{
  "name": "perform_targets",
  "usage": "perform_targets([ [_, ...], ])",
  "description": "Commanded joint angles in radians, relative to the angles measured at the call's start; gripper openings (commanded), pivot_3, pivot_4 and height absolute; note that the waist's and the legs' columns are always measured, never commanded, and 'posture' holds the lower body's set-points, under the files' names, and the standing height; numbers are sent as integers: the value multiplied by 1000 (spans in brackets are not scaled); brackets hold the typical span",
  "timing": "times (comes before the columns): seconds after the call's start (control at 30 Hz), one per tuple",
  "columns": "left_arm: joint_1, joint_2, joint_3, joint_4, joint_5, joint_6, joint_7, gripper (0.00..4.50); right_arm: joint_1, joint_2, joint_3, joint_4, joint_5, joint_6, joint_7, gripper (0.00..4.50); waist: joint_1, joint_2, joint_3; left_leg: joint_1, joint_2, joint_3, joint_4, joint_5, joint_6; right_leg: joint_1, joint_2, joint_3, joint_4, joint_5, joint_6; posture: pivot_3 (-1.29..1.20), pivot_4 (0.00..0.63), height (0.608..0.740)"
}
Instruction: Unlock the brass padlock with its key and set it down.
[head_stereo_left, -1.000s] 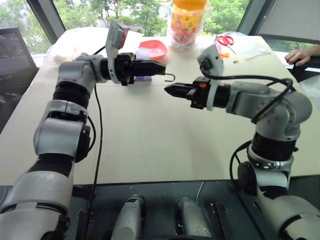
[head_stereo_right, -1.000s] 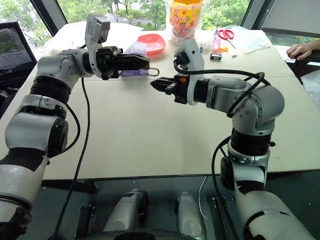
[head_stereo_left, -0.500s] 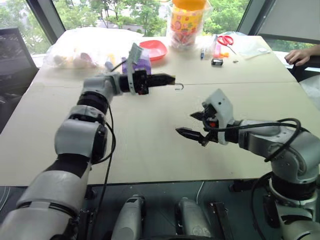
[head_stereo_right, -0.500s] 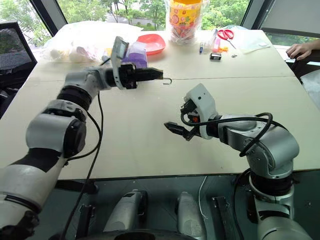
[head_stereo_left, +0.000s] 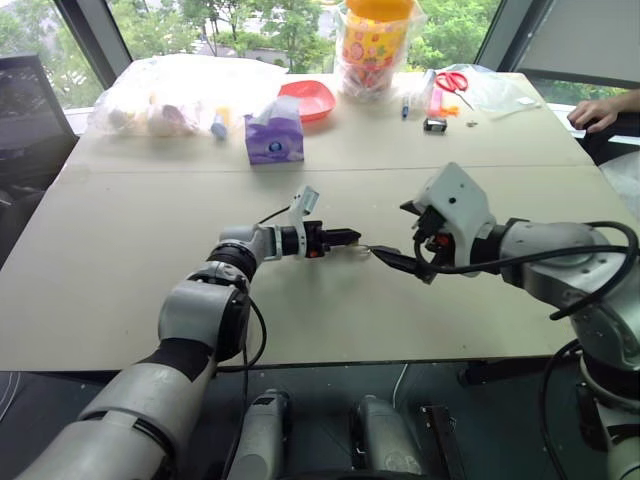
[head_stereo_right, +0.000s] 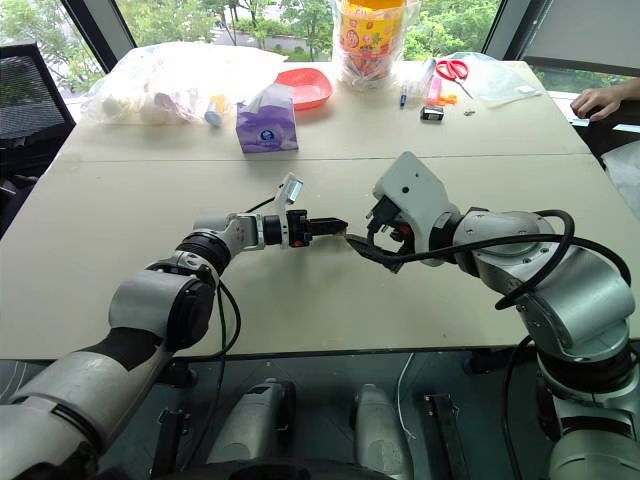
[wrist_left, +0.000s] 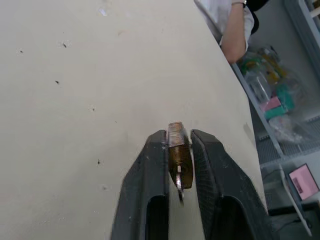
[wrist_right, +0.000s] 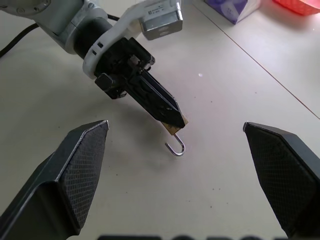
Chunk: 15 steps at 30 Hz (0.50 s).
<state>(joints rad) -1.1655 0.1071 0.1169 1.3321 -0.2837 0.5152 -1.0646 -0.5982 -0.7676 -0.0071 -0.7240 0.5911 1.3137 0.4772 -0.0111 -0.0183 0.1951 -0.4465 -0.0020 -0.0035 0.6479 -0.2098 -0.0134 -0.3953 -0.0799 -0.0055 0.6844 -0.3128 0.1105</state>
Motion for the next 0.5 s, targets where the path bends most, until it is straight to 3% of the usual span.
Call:
perform_targets([
  [0.03, -18, 11, 24, -15, 18, -5, 5, 2391, 5, -15, -33, -19, -10, -27, -7, 4500, 0, 0, 0, 0, 0, 0, 0, 0, 0, 0, 0, 0, 0, 0, 0, 0, 150, 740],
  [0.17, 1, 66, -105, -28, 178, -127, -5, 3725, 33, -28, -45, -18, -12, -40, -3, 4500, -1, 0, 0, 2, 0, 0, 0, 0, 0, 2, 0, 0, 0, 0, 0, 0, 150, 740],
  [0.27, 1, 128, -153, -44, 238, -210, -14, 3725, 57, -44, -60, -24, -11, -48, 3, 4500, -11, -1, -1, 6, 1, 1, 0, 0, 0, 5, 1, 0, 0, 1, -1, 0, 150, 740],
  [0.4, -22, 265, -113, -130, 203, -292, -124, 3725, 133, -72, -83, -35, -24, -91, 5, 4500, -21, -1, -1, 6, 5, 0, 0, 0, 0, 2, 6, 1, 0, 3, -5, 0, 150, 740],
  [0.5, -12, 305, -98, -179, 180, -293, -170, 3725, 173, -76, -86, -44, -34, -131, 5, 4500, -12, -1, -1, 3, 8, 0, -1, 0, 0, 0, 8, 1, -1, 4, -6, 0, 150, 740],
])
